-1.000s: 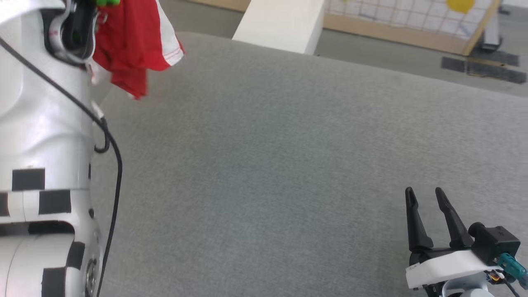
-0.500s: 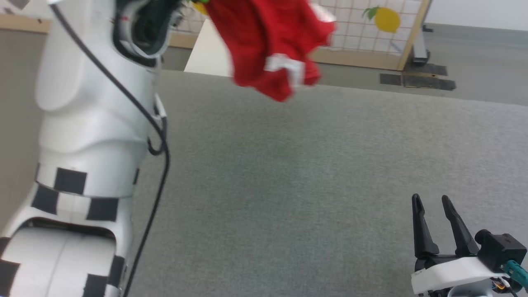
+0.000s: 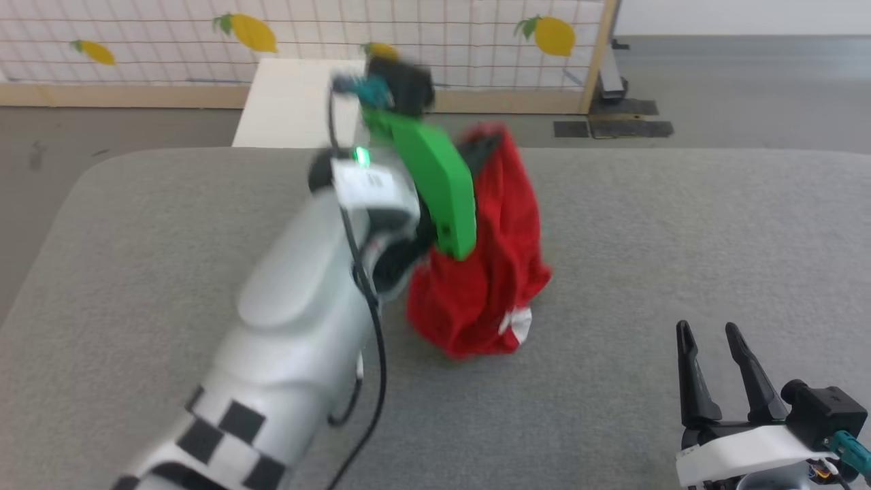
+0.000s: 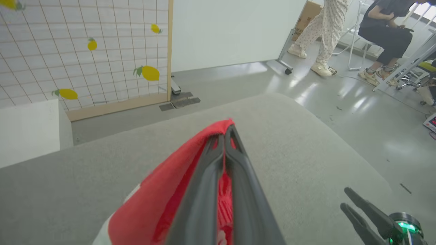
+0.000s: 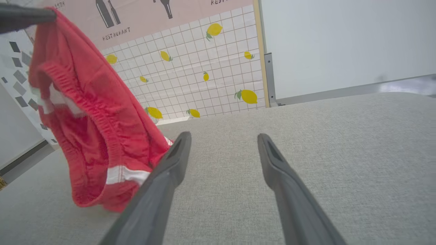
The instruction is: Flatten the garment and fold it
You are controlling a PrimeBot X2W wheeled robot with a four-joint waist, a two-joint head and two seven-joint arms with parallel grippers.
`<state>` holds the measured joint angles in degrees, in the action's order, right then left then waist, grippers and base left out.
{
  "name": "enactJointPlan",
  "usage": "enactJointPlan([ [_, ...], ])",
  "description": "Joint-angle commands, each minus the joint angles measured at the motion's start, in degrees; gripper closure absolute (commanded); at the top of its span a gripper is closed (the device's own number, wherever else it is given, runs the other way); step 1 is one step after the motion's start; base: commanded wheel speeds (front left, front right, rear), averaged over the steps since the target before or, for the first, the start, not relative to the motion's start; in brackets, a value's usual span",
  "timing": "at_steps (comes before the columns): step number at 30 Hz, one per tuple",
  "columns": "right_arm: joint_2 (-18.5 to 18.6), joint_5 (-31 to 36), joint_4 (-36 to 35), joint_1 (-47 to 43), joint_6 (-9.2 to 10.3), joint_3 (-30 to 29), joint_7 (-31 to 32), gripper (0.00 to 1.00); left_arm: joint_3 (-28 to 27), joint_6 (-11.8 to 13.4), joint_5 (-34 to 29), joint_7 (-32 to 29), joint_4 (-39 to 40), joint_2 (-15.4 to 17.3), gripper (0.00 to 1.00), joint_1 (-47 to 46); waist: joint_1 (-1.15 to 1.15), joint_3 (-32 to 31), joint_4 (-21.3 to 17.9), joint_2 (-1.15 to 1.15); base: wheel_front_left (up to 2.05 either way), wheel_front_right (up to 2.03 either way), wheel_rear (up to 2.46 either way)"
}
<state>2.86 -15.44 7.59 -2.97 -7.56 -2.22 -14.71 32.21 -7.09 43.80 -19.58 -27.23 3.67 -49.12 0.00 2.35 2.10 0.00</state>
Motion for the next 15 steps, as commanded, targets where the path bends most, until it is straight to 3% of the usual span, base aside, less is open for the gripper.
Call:
enactJointPlan([
  [1, 0.01, -0.45, -0.35, 0.04, 0.08, 0.13, -0.29, 0.00, 1.31, -0.31, -0.31, 0.65, -1.54, -0.29, 1.00, 3.10, 0.00, 1.47, -2.73, 0.00, 0.00, 0.00, 0.00],
  [9, 0.01, -0.76, -0.62, 0.57, 0.08, -0.29, -0.29, 0.00, 11.64, 0.28, -2.44, -0.36, -12.06, -0.73, 1.00, 11.66, 0.00, 3.60, -6.24, 0.00, 0.00, 0.00, 0.00],
  [15, 0.01, -1.39, -0.64, 0.81, 0.08, -0.31, -0.29, 0.00, 15.78, 1.02, -1.75, -3.10, -16.74, -0.78, 1.00, 13.75, 0.00, 3.72, -6.58, 0.00, 0.00, 0.00, 0.00],
])
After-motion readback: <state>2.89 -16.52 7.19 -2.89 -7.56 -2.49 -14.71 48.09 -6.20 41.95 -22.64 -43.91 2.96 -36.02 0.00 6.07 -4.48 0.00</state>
